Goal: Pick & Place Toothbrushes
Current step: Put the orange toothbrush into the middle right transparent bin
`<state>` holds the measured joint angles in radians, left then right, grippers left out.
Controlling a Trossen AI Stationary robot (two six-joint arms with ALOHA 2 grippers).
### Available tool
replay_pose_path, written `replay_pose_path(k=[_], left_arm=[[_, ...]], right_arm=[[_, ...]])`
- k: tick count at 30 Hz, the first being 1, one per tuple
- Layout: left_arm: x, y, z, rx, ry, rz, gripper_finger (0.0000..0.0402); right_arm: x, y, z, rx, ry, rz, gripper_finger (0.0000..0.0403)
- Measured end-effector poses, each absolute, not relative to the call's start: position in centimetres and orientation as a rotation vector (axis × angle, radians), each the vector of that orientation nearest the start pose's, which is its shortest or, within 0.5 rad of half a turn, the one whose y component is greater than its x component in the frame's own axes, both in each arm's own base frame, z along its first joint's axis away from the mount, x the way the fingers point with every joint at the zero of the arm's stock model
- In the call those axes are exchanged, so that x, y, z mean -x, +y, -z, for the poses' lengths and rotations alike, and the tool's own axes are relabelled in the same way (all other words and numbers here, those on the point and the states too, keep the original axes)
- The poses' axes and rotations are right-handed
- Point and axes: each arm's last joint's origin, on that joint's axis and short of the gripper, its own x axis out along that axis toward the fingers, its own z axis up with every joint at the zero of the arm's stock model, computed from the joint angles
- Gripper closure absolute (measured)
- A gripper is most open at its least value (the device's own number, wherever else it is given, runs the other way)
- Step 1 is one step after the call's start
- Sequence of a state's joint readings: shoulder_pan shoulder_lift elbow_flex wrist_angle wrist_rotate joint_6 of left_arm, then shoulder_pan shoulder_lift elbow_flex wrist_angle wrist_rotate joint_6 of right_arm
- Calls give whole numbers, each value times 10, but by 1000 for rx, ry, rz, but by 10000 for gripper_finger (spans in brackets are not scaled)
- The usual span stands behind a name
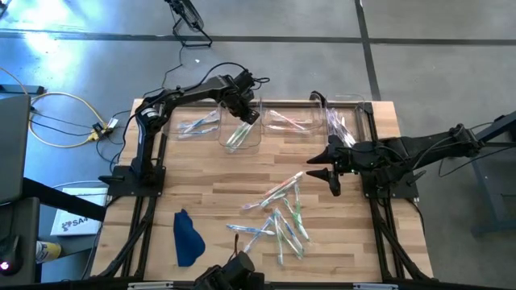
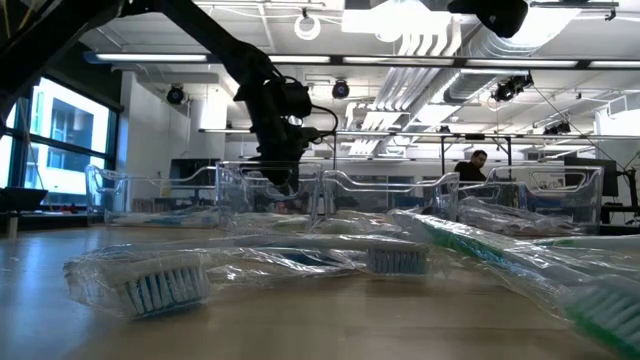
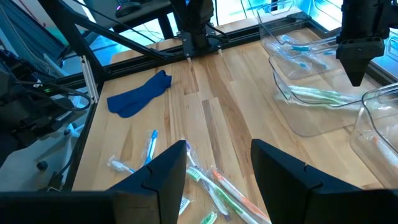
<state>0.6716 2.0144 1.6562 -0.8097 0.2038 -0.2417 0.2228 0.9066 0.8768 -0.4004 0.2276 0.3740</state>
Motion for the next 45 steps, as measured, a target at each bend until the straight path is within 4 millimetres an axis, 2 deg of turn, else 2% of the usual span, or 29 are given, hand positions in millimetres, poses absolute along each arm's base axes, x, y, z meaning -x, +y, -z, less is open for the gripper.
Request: replay_pose_path(k=[13,20,26,30,36,45], left_arm=[[-334,258,-224,696,1024,-567,284],[-342,247,-225,617,1040,-508,284],[-347,234,-235,507,1047,-486,284],[-351,224,-256,429,965,-508,284],[-351,200,-302,218,834,-439,284],[-340,142,-359,-51,738,-496,284]], right_arm=[[-188,36,-324,-273,413,81,230],[-188,36,-324,-269,413,80,230],[-188,36,-324,-268,412,85,230],[-188,36,-324,-270,411,87,230],[-188,36,-324,-271,409,87,230],[-188,36,-325,-273,405,86,230]])
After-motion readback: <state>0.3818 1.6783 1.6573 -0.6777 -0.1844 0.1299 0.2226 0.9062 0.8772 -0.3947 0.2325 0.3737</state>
